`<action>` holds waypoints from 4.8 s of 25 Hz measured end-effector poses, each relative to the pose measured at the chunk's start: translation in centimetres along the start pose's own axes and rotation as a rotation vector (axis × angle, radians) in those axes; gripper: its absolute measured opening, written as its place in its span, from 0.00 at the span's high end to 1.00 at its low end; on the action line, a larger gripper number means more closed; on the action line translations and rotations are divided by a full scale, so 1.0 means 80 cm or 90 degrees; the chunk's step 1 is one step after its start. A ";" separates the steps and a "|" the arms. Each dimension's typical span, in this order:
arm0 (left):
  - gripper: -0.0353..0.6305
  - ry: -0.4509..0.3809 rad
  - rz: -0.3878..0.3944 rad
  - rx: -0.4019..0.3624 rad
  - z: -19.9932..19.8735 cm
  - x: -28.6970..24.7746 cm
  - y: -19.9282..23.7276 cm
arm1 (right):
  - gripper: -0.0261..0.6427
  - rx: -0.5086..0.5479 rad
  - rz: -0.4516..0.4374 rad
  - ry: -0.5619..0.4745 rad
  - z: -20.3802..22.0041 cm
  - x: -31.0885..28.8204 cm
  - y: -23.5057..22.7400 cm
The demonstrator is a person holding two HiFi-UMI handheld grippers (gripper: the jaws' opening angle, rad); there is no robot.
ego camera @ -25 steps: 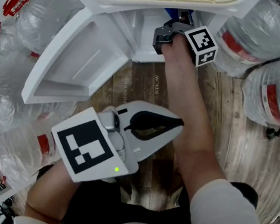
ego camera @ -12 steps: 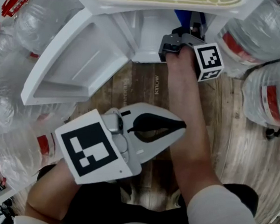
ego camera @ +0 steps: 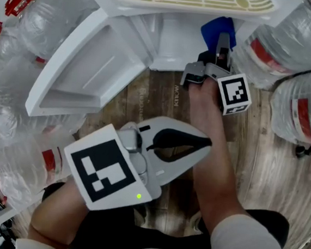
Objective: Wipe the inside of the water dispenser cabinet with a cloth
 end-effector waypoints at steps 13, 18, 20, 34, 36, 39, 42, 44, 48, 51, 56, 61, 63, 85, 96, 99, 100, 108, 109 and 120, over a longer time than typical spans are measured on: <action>0.95 -0.002 0.002 -0.002 0.000 -0.003 -0.003 | 0.86 -0.080 0.016 0.047 0.052 -0.096 -0.074; 0.95 -0.001 0.004 0.003 0.002 -0.002 -0.002 | 0.86 -0.095 0.016 0.018 0.036 -0.104 -0.076; 0.95 -0.002 0.005 0.004 0.002 -0.001 -0.002 | 0.86 -0.094 0.015 0.014 0.032 -0.098 -0.075; 0.95 0.004 0.012 0.012 0.008 -0.003 -0.004 | 0.86 -0.027 0.044 0.023 0.015 -0.004 -0.062; 0.95 0.004 0.015 0.011 0.008 -0.006 -0.004 | 0.86 -0.031 0.038 0.035 0.018 -0.001 -0.065; 0.95 0.007 0.017 0.008 0.008 -0.010 -0.006 | 0.86 -0.039 0.025 0.052 0.025 -0.014 -0.072; 0.95 0.007 0.014 0.005 0.007 -0.011 -0.006 | 0.86 -0.040 0.038 0.068 0.036 -0.036 -0.085; 0.95 0.008 0.009 0.006 0.006 -0.010 -0.004 | 0.86 -0.059 0.049 0.077 0.049 -0.054 -0.096; 0.95 0.000 0.009 -0.002 0.001 -0.010 -0.004 | 0.85 -0.087 0.075 0.067 0.062 -0.088 -0.117; 0.95 -0.004 0.009 -0.003 0.001 -0.006 -0.004 | 0.86 -0.114 0.100 0.034 0.054 -0.100 -0.127; 0.95 0.001 0.015 0.001 0.006 -0.005 -0.004 | 0.86 -0.167 0.142 -0.001 0.045 -0.096 -0.154; 0.95 -0.002 0.016 0.005 0.006 -0.005 -0.003 | 0.86 -0.160 0.129 -0.015 0.032 -0.074 -0.146; 0.95 -0.002 0.017 0.005 0.007 -0.005 -0.002 | 0.86 -0.161 0.118 -0.022 0.030 -0.061 -0.139; 0.95 0.003 0.024 0.011 0.012 -0.013 -0.002 | 0.86 -0.260 0.143 0.017 0.054 -0.080 -0.163; 0.95 -0.001 0.035 0.010 0.009 -0.019 -0.005 | 0.86 -0.326 0.182 -0.023 0.040 -0.035 -0.185; 0.95 -0.002 0.035 0.010 0.007 -0.021 -0.006 | 0.86 -0.326 0.187 -0.019 0.038 -0.018 -0.186; 0.95 -0.002 0.036 0.009 0.007 -0.021 -0.007 | 0.86 -0.325 0.189 -0.018 0.037 -0.013 -0.187; 0.95 -0.005 0.032 0.014 -0.001 -0.029 -0.008 | 0.86 -0.300 0.205 0.012 0.029 0.020 -0.195; 0.95 -0.005 0.031 0.014 -0.002 -0.028 -0.008 | 0.86 -0.296 0.205 0.015 0.028 0.024 -0.196; 0.95 0.017 0.025 0.028 0.015 -0.031 -0.006 | 0.86 -0.193 0.226 0.096 0.013 0.052 -0.198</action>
Point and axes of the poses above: the fingertips, and each gripper's own axes: x backward along the fingers, y to its left, z out of its underside, the point moved 2 cm from there along x, backward along the fingers, and after that the axes turned 13 degrees about -x, right-handed, at the moved point
